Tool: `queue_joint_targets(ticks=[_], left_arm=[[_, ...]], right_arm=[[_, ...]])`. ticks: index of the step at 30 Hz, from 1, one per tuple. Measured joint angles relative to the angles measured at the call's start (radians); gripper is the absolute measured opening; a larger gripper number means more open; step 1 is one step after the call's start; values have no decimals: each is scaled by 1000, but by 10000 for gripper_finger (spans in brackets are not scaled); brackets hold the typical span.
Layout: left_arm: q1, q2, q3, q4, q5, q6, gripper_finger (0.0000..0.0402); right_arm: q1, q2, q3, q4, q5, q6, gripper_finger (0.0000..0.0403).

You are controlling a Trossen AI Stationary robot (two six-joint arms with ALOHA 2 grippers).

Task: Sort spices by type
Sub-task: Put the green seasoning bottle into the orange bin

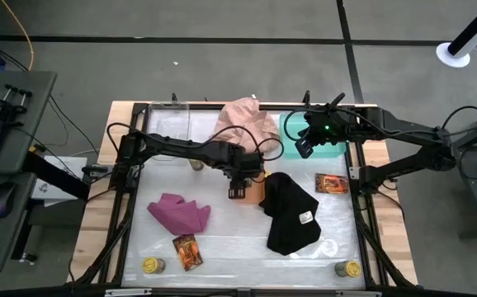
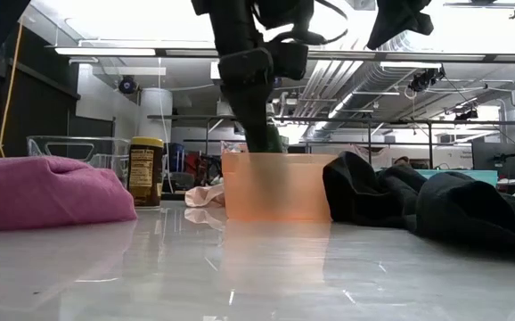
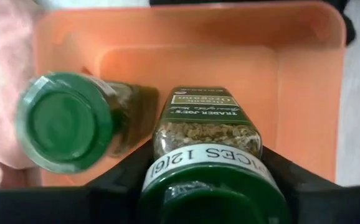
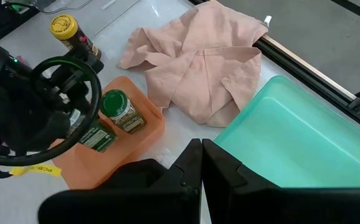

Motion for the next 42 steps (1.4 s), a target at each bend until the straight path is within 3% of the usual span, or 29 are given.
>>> queue_joint_targets(ticks=[4, 7, 16, 24, 27, 29, 34, 38, 42], left_arm=[[0, 0, 0, 22, -3, 1, 254], [-2, 0, 0, 18, -1, 24, 274], [5, -12, 31, -13, 0, 38, 273], [47, -122, 95, -118, -44, 41, 253], [56, -194, 72, -126, -40, -18, 229], [52, -232, 26, -101, 3, -62, 190], [-14, -282, -178, 65, 90, -187, 27], [-79, -286, -348, 289, 116, -322, 11], [-117, -287, -440, 474, 102, -422, 3]], right_arm=[[0, 0, 0, 0, 0, 0, 0], [0, 0, 0, 0, 0, -1, 0], [0, 0, 0, 0, 0, -4, 0], [0, 0, 0, 1, 0, -9, 0], [0, 0, 0, -1, 0, -9, 0], [0, 0, 0, -3, 0, -10, 0], [0, 0, 0, -5, 0, -11, 0], [0, 0, 0, -10, 0, -10, 0], [0, 0, 0, -12, 0, -8, 0]])
